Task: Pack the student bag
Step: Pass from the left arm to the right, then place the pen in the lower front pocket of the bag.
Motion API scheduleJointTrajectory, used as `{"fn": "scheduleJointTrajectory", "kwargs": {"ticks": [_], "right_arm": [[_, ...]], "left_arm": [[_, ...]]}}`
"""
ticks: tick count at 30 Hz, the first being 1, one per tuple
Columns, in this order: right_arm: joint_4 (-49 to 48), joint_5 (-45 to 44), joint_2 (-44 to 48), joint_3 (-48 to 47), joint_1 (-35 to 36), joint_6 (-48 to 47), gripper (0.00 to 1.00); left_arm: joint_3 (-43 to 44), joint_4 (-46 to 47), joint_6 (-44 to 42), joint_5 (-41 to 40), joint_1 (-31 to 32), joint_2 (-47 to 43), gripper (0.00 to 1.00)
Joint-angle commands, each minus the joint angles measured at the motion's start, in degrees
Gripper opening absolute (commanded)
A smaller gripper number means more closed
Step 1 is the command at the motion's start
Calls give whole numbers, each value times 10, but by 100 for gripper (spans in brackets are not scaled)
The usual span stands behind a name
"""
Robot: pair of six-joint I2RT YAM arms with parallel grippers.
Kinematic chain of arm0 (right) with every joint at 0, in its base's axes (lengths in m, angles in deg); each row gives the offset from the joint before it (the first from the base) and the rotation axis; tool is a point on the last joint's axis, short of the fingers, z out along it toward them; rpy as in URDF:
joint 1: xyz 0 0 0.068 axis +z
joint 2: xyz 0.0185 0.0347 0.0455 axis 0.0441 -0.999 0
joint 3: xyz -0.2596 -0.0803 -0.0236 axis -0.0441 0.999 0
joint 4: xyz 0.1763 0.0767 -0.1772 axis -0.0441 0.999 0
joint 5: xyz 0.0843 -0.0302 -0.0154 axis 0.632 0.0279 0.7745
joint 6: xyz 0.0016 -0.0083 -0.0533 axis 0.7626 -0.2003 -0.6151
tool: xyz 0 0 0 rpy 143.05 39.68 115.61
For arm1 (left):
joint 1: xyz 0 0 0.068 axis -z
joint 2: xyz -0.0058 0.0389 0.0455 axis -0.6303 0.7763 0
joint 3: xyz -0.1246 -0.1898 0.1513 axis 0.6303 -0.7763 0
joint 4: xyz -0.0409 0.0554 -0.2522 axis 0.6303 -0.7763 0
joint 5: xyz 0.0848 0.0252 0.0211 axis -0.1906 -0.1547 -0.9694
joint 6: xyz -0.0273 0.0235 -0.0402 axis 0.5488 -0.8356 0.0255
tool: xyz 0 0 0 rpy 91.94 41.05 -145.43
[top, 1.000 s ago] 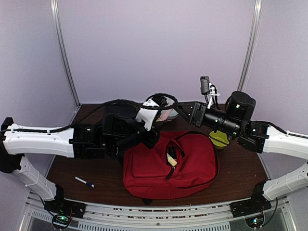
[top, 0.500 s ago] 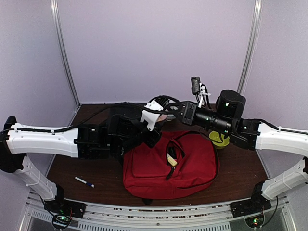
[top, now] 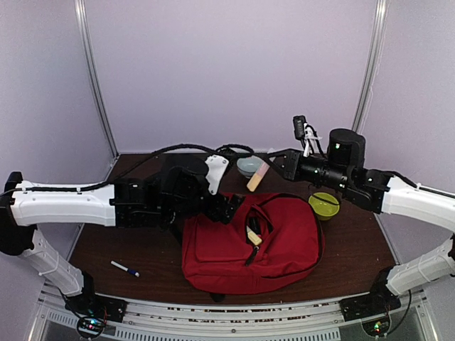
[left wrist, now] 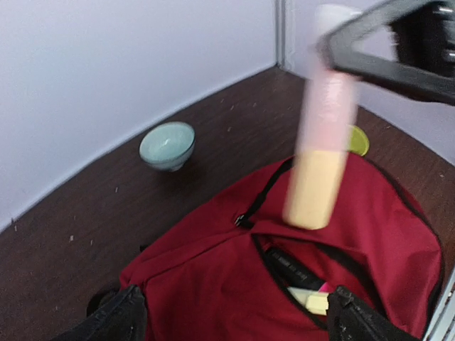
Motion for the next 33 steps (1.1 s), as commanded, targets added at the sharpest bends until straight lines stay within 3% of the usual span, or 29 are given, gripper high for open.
{"fn": "scheduleJointTrajectory", "kwargs": {"ticks": [1, 6, 14, 18, 22, 33], "right_arm": [[84, 8, -20, 28, -5, -24, 0], [130, 10, -59, 41, -5, -20, 0], [213, 50, -111, 35, -5, -31, 0], [210, 119, -144, 32, -5, -13, 0], [153, 202, -183, 32, -3, 41, 0], [117, 241, -190, 46, 6, 83, 0]], "left_arm": [[-56, -68, 166, 89, -79, -13, 90], [-91, -123, 259, 134, -151, 4, 89], [-127, -79, 275, 182, -157, 39, 87], [-129, -65, 279, 193, -157, 57, 82], [-138, -40, 282, 206, -157, 56, 65], [-163, -30, 288, 186, -157, 20, 17]]}}
